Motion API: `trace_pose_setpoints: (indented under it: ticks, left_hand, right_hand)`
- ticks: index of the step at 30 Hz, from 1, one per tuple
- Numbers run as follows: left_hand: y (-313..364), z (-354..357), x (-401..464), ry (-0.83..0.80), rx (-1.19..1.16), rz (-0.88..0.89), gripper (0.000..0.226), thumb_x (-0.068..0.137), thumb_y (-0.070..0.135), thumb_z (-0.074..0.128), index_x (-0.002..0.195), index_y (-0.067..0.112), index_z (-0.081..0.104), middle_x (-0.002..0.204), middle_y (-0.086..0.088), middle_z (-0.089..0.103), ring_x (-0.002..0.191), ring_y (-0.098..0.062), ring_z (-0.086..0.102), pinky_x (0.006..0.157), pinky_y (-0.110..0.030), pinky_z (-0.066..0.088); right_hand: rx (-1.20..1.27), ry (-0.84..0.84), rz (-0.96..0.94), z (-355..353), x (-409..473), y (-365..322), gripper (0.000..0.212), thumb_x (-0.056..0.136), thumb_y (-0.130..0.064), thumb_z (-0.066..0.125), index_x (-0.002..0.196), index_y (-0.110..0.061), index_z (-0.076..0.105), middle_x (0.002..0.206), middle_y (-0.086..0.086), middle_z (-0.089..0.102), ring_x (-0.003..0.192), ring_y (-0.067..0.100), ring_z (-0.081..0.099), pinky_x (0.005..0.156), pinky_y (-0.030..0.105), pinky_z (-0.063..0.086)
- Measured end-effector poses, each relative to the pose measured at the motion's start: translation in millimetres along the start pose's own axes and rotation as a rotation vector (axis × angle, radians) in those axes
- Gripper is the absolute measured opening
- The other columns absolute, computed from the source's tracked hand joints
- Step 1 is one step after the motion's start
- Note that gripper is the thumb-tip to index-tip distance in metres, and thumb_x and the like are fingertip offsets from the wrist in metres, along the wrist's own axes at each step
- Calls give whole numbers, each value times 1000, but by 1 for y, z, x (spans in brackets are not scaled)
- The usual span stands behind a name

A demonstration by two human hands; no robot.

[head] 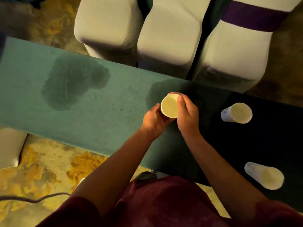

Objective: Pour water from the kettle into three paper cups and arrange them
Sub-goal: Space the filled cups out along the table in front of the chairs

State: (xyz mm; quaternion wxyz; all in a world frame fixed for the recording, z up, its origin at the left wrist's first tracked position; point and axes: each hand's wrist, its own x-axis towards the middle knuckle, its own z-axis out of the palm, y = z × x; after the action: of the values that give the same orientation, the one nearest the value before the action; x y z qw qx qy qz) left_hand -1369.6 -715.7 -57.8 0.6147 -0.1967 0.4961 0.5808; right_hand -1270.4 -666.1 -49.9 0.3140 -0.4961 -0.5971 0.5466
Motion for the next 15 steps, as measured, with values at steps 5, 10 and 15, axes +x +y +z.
trace_pose_setpoints:
  ticks: [5,10,15]
  left_hand:
    - [12,0,19,62,46,6,25,101,20,45,104,4,64,82,-12,74,70,-25,73,57,-34,59]
    - [18,-9,30,73,134,-19,30,100,24,42,111,4,62,95,-14,72,76,-26,74,68,-36,59]
    - [13,-23,30,86,184,-42,32,100,22,40,118,6,60,103,-13,74,84,-30,74,77,-40,59]
  right_hand:
    - [-27,13,6,13,20,11,31,108,-22,42,116,-15,72,106,-8,74,98,4,68,83,20,50]
    - [-98,21,7,24,35,22,32,108,-20,41,118,-12,70,110,-1,74,98,1,65,83,20,49]
    - [-129,33,21,28,42,27,30,108,-17,42,117,-8,70,111,2,74,99,7,65,85,22,49]
